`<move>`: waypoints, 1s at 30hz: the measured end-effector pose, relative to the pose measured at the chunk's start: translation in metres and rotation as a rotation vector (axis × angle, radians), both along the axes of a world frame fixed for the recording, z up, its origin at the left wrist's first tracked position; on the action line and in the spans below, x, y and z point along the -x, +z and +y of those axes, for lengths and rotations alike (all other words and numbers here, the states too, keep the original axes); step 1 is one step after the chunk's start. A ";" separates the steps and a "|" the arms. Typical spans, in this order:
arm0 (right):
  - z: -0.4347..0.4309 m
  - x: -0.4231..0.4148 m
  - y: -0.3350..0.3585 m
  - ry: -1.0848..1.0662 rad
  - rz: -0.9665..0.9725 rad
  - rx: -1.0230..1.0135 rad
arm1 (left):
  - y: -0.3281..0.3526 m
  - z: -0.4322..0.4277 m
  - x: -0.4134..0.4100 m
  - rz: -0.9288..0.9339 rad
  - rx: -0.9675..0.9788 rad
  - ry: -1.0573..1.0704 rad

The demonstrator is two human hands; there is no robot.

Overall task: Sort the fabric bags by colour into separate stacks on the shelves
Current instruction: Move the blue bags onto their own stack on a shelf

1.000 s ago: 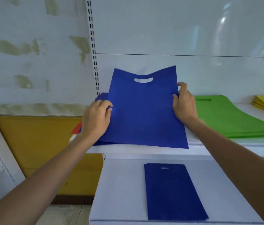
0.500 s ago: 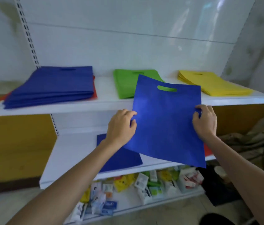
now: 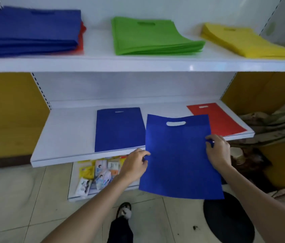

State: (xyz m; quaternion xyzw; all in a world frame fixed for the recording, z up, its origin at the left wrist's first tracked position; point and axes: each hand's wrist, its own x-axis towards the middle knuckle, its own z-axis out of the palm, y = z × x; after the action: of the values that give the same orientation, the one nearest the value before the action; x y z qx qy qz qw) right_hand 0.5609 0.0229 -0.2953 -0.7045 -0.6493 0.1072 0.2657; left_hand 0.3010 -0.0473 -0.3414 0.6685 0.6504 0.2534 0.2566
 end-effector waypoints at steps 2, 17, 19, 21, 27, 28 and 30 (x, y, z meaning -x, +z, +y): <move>0.017 0.023 -0.017 0.056 0.017 0.022 | -0.016 0.009 0.017 -0.010 0.027 0.063; 0.179 0.219 -0.136 0.368 0.179 0.169 | -0.110 0.111 0.188 0.007 0.079 0.497; 0.193 0.231 -0.143 0.390 0.130 0.159 | -0.117 0.123 0.197 0.006 0.075 0.529; 0.206 0.239 -0.154 0.430 0.039 0.193 | -0.124 0.135 0.203 0.014 0.080 0.547; 0.209 0.245 -0.179 0.272 -0.123 0.347 | -0.136 0.147 0.201 0.119 0.212 0.610; 0.208 0.246 -0.180 0.250 -0.074 0.332 | -0.136 0.148 0.199 0.093 0.221 0.607; 0.209 0.246 -0.181 0.222 0.032 0.328 | -0.136 0.151 0.196 0.070 0.224 0.568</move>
State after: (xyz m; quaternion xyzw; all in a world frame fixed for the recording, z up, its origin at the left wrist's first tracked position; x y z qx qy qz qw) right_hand 0.3152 0.2323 -0.4762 -0.6606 -0.6926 0.2513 0.1440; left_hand 0.1050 0.1037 -0.4769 0.4358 0.8436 0.2185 0.2252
